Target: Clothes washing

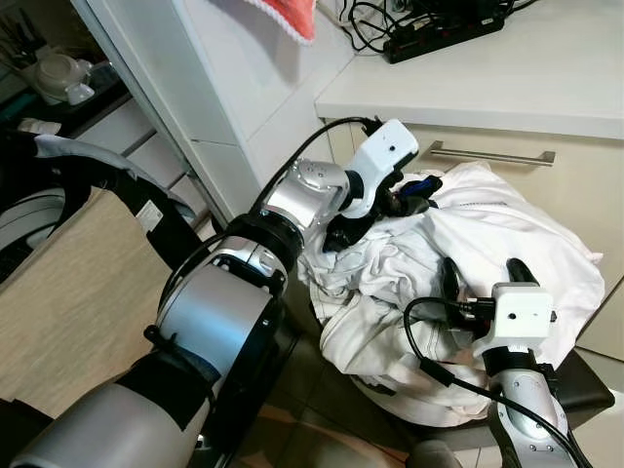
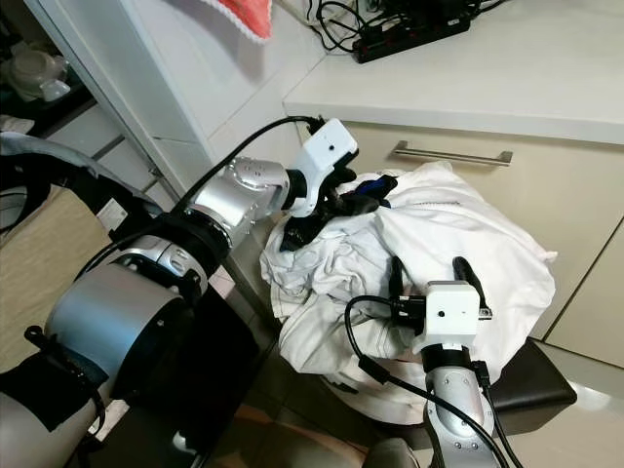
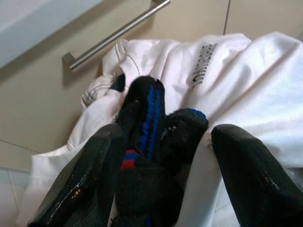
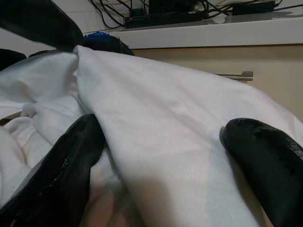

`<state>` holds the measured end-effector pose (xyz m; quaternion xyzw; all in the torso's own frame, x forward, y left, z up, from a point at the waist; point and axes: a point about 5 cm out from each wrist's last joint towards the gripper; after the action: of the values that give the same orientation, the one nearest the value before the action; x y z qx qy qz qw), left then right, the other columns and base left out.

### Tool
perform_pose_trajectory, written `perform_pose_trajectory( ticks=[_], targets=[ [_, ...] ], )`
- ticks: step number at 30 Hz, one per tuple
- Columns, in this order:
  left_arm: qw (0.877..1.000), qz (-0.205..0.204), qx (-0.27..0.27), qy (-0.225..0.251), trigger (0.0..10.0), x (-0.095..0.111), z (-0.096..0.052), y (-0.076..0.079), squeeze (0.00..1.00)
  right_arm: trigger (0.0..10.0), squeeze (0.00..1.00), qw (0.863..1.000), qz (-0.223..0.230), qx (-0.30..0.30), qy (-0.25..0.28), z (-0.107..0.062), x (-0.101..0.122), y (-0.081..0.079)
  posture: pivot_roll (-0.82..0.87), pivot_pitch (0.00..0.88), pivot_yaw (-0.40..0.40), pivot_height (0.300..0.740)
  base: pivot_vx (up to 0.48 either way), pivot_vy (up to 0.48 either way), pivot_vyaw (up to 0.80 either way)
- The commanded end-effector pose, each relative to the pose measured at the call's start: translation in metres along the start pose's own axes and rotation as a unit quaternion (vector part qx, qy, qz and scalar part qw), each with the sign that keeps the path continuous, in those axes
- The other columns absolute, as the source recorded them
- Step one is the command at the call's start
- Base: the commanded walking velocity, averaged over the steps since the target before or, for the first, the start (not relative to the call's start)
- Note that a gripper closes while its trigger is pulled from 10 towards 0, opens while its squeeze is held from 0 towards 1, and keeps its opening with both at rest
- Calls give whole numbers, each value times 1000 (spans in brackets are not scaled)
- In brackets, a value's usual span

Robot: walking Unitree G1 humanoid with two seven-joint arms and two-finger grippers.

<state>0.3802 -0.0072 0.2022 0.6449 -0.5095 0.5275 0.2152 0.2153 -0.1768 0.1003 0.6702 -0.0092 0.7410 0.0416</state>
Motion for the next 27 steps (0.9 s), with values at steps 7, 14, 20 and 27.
perform_pose_trajectory(
  ticks=[7, 14, 20, 27],
  targets=[
    [999, -15, 31, -3, 10000, 0, -2, -6, 0, 10000, 463, 1000, 0, 4, 0, -5, 2, -4, -442, 17, 309, 740, 0, 0, 0],
    [999, -11, 29, -9, 10000, 1, 1, -3, 0, 10000, 463, 1000, -1, -2, -2, -7, 2, -3, -447, 21, 317, 740, 0, 0, 0],
    [999, -23, 23, -33, 10000, -11, 11, 12, 0, 10000, 459, 1000, 1, -3, -6, -9, 0, -4, -441, 28, 316, 740, 0, 0, 0],
    [996, -45, 67, -37, 10000, -15, 19, 18, 0, 10000, 467, 1000, 2, -2, -9, -10, 0, -6, -441, 37, 320, 740, 0, 0, 0]
  ],
)
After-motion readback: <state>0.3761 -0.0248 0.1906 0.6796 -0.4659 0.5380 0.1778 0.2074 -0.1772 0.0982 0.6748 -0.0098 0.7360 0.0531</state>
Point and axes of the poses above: a point about 5 cm out from each wrist's last joint towards the gripper, its own z axis pointing out of the wrist towards the gripper, its own x axis along the axis of the wrist's last joint, y = z × x, and after that the axes turned 7 degrees about z, right-handed
